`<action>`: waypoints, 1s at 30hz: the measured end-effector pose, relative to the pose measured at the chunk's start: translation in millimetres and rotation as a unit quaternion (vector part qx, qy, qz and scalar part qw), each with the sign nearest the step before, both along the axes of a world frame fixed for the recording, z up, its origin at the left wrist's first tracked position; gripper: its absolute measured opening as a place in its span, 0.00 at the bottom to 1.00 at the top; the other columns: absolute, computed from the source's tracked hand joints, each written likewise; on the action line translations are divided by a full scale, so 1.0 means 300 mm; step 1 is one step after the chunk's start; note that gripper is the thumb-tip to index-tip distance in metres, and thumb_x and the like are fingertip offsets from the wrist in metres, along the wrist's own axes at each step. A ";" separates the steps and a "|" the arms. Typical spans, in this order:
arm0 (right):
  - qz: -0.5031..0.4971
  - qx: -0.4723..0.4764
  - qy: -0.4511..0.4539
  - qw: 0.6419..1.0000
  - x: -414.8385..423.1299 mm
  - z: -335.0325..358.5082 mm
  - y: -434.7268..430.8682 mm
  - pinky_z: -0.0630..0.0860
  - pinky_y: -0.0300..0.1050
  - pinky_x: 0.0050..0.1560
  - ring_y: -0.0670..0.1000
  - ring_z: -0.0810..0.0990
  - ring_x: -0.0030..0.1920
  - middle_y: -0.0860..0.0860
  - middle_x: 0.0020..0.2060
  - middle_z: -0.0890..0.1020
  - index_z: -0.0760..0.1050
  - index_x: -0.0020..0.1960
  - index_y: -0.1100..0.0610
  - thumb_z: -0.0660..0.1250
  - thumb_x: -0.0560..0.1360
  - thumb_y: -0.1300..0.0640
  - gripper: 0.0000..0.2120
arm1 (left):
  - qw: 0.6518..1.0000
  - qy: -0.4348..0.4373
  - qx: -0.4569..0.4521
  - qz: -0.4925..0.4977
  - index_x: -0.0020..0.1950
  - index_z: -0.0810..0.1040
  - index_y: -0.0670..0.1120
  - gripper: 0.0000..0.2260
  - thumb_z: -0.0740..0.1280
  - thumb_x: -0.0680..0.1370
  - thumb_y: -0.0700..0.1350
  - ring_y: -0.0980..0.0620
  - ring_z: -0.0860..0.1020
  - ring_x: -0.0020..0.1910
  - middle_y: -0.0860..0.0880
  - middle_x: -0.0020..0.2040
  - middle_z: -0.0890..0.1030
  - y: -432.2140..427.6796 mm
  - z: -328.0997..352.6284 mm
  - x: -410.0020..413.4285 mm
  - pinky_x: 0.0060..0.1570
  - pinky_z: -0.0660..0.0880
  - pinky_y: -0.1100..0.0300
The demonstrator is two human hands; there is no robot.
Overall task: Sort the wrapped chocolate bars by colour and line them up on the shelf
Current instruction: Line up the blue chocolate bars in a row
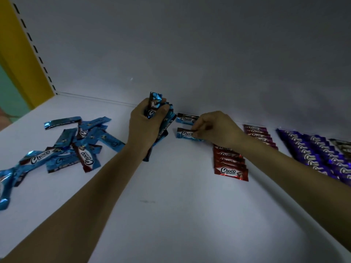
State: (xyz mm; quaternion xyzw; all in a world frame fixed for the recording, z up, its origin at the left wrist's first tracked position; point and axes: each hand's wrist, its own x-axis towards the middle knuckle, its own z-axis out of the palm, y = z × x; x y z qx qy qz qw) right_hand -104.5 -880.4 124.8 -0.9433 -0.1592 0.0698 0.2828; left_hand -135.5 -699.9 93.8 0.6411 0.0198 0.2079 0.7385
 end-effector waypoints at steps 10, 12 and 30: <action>-0.022 -0.130 -0.158 0.979 0.123 -0.032 0.034 0.67 0.46 0.54 0.52 0.76 0.53 0.48 0.48 0.81 0.78 0.43 0.49 0.71 0.72 0.50 0.05 | 1.000 -0.012 0.002 0.007 0.52 0.79 0.47 0.05 0.67 0.78 0.39 0.62 0.79 0.34 0.53 0.40 0.81 0.007 0.002 0.000 0.32 0.75 0.69; -0.014 -0.130 -0.173 0.976 0.119 -0.037 0.032 0.68 0.44 0.48 0.53 0.76 0.50 0.50 0.46 0.81 0.74 0.42 0.51 0.71 0.72 0.51 0.06 | 1.000 -0.013 0.003 0.008 0.52 0.79 0.47 0.05 0.67 0.78 0.39 0.62 0.79 0.34 0.54 0.39 0.81 0.005 0.000 -0.001 0.32 0.75 0.69; -0.066 0.245 0.100 0.962 -0.036 0.033 0.056 0.74 0.32 0.31 0.42 0.80 0.30 0.54 0.38 0.82 0.75 0.46 0.60 0.69 0.74 0.63 0.03 | 0.999 -0.014 0.042 0.020 0.50 0.79 0.54 0.06 0.67 0.78 0.42 0.58 0.80 0.42 0.55 0.44 0.82 0.015 -0.019 0.015 0.44 0.77 0.61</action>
